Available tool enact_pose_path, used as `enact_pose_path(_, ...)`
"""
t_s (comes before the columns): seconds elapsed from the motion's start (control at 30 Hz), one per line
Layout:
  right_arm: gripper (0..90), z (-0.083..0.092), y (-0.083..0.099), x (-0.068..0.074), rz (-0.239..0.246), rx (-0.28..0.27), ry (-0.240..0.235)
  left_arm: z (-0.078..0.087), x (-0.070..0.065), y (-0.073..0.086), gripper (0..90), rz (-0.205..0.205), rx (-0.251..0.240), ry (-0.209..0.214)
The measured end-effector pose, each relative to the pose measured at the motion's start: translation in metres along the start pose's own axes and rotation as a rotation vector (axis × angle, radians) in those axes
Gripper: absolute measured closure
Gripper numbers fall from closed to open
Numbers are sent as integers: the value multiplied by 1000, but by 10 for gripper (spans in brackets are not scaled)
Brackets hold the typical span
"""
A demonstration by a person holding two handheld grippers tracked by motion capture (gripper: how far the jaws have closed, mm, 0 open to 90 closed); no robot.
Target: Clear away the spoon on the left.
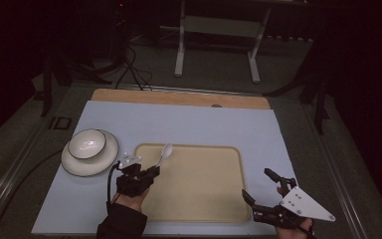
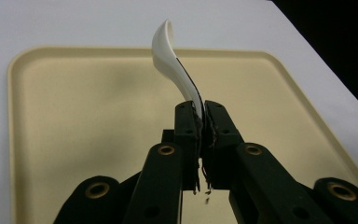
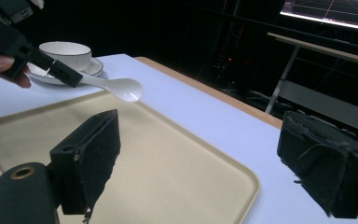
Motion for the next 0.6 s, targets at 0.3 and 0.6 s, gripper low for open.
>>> enact_pose_path(0.3,131,-1,-1,0,8,-3,-4,-9,3,14,858,67,-18,-44)
enact_pose_path(0.6,131,-3,-1,1,7,0,-7,-18,1,29,857,97,-43,-74)
Point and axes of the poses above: each handheld gripper's, and its own axes: z roughly backward along the jaws, y roughly out of its underside, x roughly to its left, the point moved 3 cm from there along -z, roughly forward along the jaws, and after that the axes turned 6 degrees about x, right-handed, at the moved point
